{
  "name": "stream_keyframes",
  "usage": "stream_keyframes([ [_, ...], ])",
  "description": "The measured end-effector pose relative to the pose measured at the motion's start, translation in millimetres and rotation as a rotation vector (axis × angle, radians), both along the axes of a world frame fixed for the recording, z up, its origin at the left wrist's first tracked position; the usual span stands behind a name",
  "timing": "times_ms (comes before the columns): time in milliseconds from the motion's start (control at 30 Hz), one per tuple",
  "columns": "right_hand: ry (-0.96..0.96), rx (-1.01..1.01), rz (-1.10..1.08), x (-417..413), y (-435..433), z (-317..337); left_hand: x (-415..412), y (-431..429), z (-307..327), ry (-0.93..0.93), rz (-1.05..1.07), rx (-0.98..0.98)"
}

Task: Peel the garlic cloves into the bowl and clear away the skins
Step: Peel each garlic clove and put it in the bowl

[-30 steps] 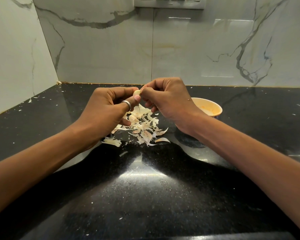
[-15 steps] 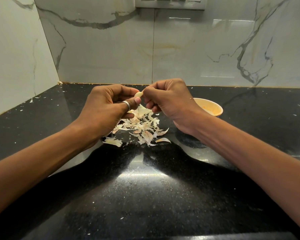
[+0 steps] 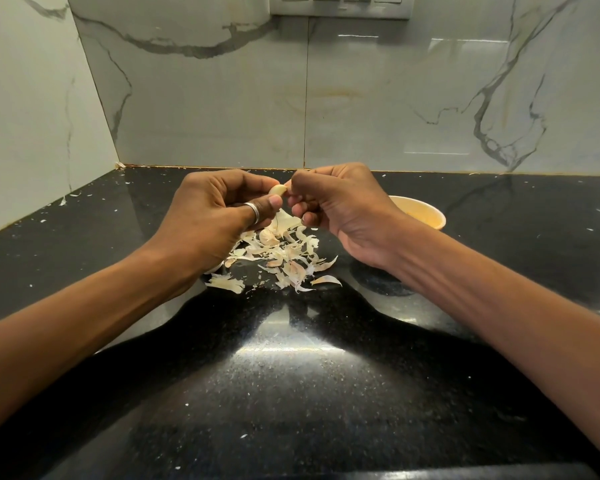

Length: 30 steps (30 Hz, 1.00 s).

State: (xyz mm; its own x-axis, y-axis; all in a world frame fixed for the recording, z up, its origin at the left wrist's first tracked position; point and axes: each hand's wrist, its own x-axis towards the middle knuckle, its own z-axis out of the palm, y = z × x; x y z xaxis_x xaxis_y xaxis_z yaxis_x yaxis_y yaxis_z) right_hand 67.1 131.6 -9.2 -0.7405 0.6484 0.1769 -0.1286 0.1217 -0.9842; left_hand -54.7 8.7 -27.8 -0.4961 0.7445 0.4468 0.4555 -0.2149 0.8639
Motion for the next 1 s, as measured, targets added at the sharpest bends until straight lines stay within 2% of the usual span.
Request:
stream_keyframes([
  [367, 0.035, -0.155, 0.027, -2.0, -1.2, -0.1, -0.2, 0.1, 2.0, -0.053, -0.035, 0.020],
  [667, -0.029, 0.116, 0.067, -1.8, 4.9, -2.2, -3.8, 1.1, 0.0, -0.072, -0.030, -0.018],
  [1000, -0.161, 0.429, 0.041, -0.2, 11.8, -1.2, -5.3, 1.4, -1.2, 0.019, -0.036, -0.049],
])
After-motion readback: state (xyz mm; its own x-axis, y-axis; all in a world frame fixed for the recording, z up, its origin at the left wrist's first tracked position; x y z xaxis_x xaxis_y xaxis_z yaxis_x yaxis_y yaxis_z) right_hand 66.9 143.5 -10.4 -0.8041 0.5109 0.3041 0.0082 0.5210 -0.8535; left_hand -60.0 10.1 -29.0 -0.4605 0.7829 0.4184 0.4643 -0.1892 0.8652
